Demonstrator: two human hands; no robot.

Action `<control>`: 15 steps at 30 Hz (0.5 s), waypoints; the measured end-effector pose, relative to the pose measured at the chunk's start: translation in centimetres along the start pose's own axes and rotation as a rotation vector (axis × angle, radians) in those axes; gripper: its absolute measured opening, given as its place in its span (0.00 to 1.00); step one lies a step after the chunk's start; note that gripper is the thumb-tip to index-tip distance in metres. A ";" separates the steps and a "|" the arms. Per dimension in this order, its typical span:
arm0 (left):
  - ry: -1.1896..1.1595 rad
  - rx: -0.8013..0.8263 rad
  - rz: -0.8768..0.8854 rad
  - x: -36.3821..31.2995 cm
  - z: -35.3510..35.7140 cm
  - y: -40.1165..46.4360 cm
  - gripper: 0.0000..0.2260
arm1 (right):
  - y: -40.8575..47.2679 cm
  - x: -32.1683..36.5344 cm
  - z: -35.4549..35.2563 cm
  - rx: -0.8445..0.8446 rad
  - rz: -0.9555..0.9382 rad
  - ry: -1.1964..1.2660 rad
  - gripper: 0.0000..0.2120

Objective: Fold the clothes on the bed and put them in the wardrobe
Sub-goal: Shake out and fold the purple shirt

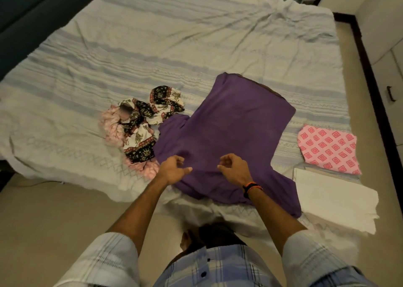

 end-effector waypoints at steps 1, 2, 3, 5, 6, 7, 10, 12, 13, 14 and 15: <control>-0.018 -0.004 -0.010 0.2 -0.5 0.2 0.23 | 0.3 0.4 0.4 0.011 -0.012 -0.007 0.14; -0.035 -0.011 -0.023 0.4 -1.1 0.5 0.23 | 0.9 1.0 1.0 0.029 -0.022 -0.013 0.14; -0.049 -0.017 -0.030 0.5 -1.5 0.7 0.22 | 1.4 1.4 1.3 0.039 -0.028 -0.016 0.14; -0.067 -0.038 -0.044 0.8 -2.6 1.5 0.22 | 2.9 2.3 2.2 0.063 -0.038 -0.028 0.14; -0.061 -0.038 -0.046 0.8 -2.8 1.7 0.21 | 3.4 2.7 2.4 0.066 -0.041 -0.029 0.14; -0.055 -0.044 -0.057 1.0 -3.4 2.4 0.21 | 4.5 3.2 2.9 0.082 -0.042 -0.027 0.14; -0.061 -0.070 -0.095 0.8 -4.7 4.2 0.19 | 7.3 4.4 3.8 0.123 -0.048 -0.013 0.15; -0.063 -0.100 -0.115 0.6 -5.4 5.8 0.19 | 9.2 5.3 3.9 0.143 -0.055 -0.021 0.15; -0.079 -0.106 -0.132 0.5 -5.6 6.3 0.19 | 10.0 5.6 4.0 0.153 -0.052 -0.025 0.15; -0.096 -0.113 -0.146 0.4 -5.8 6.9 0.19 | 11.0 5.9 4.2 0.168 -0.051 -0.027 0.15; -0.105 -0.115 -0.151 0.4 -5.8 7.5 0.19 | 11.8 6.1 4.4 0.182 -0.052 -0.033 0.15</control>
Point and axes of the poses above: each hand's wrist, its own y-axis towards the middle knuckle, its own z-axis out of the palm, x = y × z, the point moved 3 cm from there along y, towards the middle knuckle, and after that the axes turned 10 degrees about -y, right-handed, at the moved point
